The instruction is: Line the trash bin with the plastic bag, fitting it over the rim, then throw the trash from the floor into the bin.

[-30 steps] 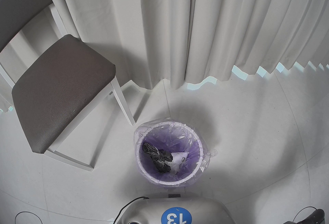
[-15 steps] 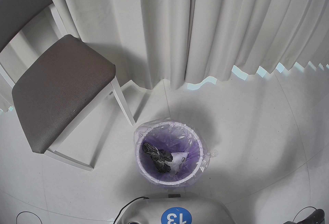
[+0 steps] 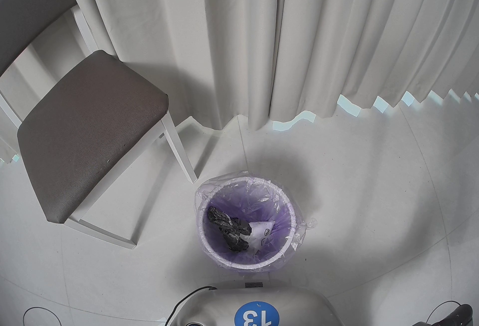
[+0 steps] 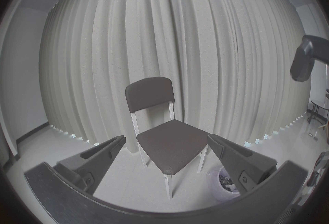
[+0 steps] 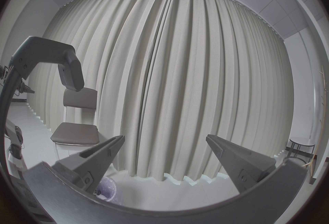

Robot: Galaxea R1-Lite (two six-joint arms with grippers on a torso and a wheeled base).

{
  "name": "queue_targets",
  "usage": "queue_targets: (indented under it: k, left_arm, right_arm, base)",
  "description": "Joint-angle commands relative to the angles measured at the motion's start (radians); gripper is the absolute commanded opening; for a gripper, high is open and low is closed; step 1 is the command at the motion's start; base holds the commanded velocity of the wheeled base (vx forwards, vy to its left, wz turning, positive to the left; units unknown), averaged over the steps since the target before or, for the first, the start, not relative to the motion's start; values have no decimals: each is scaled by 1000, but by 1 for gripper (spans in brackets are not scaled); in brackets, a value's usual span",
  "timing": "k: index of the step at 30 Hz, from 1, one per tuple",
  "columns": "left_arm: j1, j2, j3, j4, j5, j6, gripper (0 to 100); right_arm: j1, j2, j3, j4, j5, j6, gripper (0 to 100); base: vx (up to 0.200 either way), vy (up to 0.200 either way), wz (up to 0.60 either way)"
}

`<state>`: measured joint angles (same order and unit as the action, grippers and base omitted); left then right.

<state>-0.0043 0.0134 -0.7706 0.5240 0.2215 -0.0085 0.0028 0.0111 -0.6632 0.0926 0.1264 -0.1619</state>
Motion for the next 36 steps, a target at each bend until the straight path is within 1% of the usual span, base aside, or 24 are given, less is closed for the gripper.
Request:
queue_targets:
  k: [1,2,4,6,9,12,15,17,19,20,21,24,27,30,36]
  left_arm:
    - [0,-13,309,-225,6,-56,100]
    - [0,-13,333,-242,6,-59,100]
    - [0,-13,464,-343,6,-70,100]
    - [0,-13,559,-421,4,-82,100]
    - [0,-13,665,-484,7,-91,100]
    - [0,-13,746,-515,21,-134,100]
    - [1,-13,748,-526,13,-168,100]
    - [1,-13,748,-527,2,-171,100]
    - [0,-13,748,-526,-27,-169,100]
    - [0,-13,748,-526,-27,-169,100]
    - [0,-13,746,-521,-65,-159,100]
    - [1,-13,748,-523,-99,-130,100]
    - [0,-12,749,-521,-108,-67,100]
    - [0,-12,749,-515,-146,-47,100]
    - [1,-13,752,-515,-154,-31,100]
  right_arm:
    - [3,4,162,-82,1,1,100]
    - [3,3,171,-83,1,1,100]
    - [3,-3,226,-85,2,1,100]
    - [-1,-6,270,-96,2,1,100]
    - [0,-6,303,-120,2,1,100]
    - [-1,-6,327,-123,1,2,100]
    - [-1,-6,336,-123,2,1,100]
    - [-1,-6,347,-125,1,-1,100]
    - [-1,-6,361,-128,1,-4,100]
    - [-1,-6,361,-128,1,-4,100]
    - [-1,-6,381,-132,1,-4,100]
    - [-1,-6,416,-154,1,-5,100]
    - [-1,-6,450,-182,1,-7,100]
    - [-1,-6,475,-189,1,-8,100]
    - [-1,-6,540,-194,-2,-10,100]
  base:
    - [0,0,0]
    - [0,0,0]
    - [0,0,0]
    - [0,0,0]
    - [0,0,0]
    - [0,0,0]
    - [0,0,0]
    - [0,0,0]
    - [0,0,0]
    - [0,0,0]
    - [0,0,0]
    - [0,0,0]
    - [0,0,0]
    - [0,0,0]
    - [0,0,0]
